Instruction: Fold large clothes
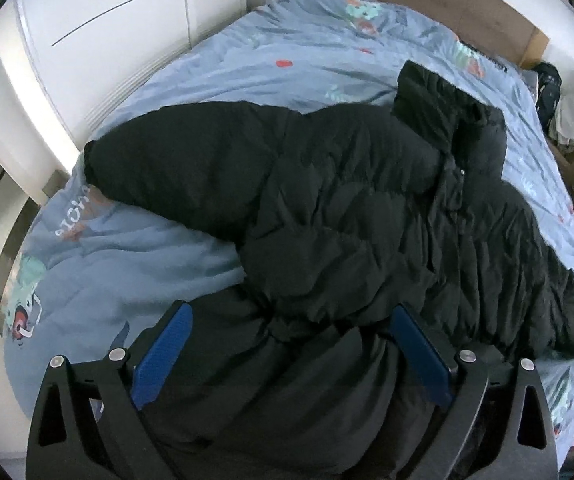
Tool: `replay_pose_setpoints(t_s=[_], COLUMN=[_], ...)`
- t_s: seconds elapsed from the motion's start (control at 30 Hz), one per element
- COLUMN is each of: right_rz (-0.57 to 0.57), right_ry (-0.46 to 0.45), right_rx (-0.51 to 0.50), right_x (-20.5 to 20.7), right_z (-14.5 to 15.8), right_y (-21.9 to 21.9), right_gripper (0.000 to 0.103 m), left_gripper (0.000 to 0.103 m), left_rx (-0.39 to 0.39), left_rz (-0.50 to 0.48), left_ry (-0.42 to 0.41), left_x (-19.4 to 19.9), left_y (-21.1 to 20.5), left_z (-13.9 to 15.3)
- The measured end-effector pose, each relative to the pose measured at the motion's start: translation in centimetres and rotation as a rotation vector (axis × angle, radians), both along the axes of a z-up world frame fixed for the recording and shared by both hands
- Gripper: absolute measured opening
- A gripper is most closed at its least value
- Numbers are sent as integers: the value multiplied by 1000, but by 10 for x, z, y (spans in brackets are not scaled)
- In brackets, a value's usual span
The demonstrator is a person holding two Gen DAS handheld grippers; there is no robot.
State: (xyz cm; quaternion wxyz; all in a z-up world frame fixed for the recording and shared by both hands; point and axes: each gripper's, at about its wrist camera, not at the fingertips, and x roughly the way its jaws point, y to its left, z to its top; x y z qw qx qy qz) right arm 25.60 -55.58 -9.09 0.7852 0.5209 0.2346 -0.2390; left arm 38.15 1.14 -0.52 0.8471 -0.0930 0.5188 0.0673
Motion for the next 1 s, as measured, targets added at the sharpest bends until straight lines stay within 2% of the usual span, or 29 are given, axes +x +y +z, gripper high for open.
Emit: replay_pose_setpoints(t_s=[0.27, 0.4, 0.53, 0.77, 0.93, 1.0], right_rz=[162, 288, 423, 669, 835, 908], right_ry=[5, -11, -19, 2, 70, 126], right_rx=[-159, -246, -299, -336, -354, -359], right_x=[53, 88, 118, 153, 161, 157], right_z=[71, 104, 122, 112, 85, 65], right_y=[60, 113, 175, 294, 375, 409], right_gripper=[7, 7, 7, 7, 7, 7], left_gripper=[97, 97, 97, 97, 97, 97], left_rx=[4, -21, -51, -81, -96, -102], left_rz=[43, 60, 89, 166, 205, 215], left_ry=[-38, -26, -17, -23, -24, -25], left_x=[-12, -17, -23, -43, -58, -64], left_y=[39, 65, 95, 151, 184, 192], left_z=[13, 15, 15, 16, 14, 13])
